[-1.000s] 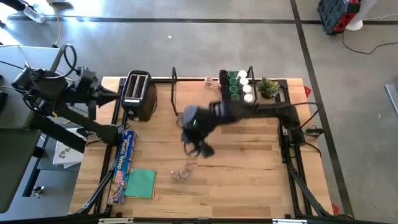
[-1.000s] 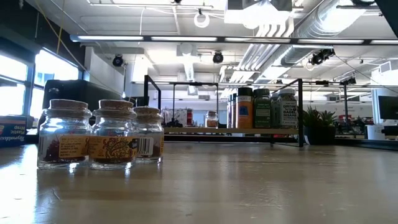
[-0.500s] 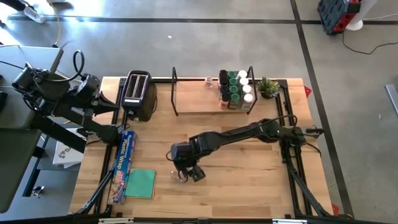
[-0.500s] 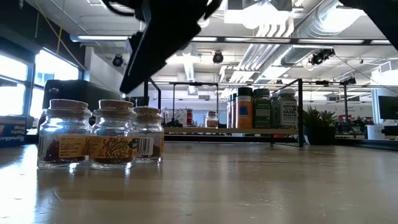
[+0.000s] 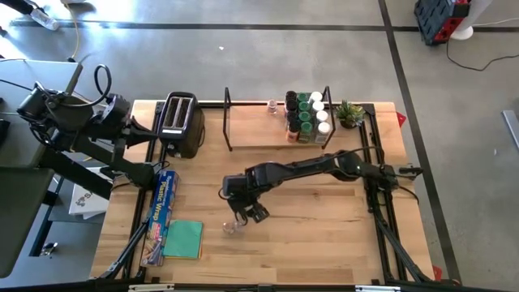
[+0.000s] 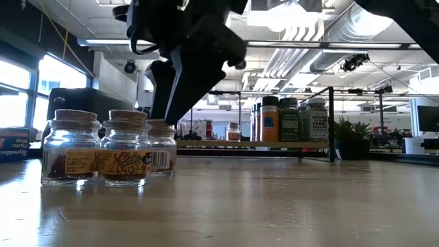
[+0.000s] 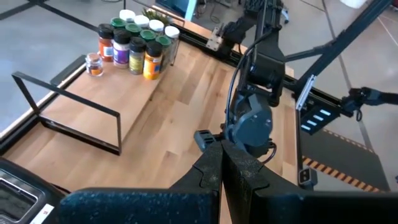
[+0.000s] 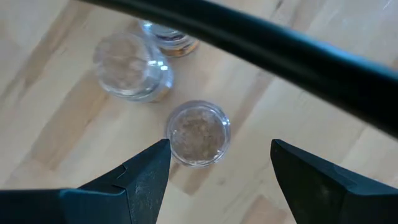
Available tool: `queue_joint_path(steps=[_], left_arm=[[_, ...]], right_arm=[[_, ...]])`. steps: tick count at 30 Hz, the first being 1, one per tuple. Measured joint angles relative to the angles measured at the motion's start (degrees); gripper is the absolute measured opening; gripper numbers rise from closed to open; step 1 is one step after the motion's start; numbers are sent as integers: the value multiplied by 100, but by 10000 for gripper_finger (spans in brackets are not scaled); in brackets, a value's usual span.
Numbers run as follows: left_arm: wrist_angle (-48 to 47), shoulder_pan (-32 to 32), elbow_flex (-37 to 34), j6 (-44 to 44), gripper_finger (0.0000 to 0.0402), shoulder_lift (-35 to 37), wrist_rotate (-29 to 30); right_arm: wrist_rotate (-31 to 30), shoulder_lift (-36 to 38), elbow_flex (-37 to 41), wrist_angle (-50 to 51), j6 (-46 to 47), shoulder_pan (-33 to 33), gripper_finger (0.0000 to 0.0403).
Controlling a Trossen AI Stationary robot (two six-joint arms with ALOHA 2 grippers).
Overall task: Shelf spices
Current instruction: Put the brown seasoning bottle on the shelf and align it with the other brown seasoning bottle
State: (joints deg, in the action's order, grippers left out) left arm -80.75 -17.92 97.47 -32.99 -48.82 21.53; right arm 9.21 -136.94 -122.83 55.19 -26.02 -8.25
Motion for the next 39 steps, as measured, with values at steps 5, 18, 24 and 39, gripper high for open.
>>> queue_joint_path(steps=[5, 18, 24, 39], left_arm=[[31, 0, 0, -91, 3, -36, 44], [130, 1, -2, 807, 3, -697, -349], [160, -1, -349, 1731, 3, -1296, -902], [2494, 613, -1495, 3547, 15, -2764, -2778]], right_arm=[[121, -44, 0, -86, -191, 212, 271], [-839, 921, -22, 817, 2663, 529, 271], [-1887, 1948, -17, 1588, 4158, -80, 271], [-2480, 5154, 4586, 1156, 8391, -2146, 242]])
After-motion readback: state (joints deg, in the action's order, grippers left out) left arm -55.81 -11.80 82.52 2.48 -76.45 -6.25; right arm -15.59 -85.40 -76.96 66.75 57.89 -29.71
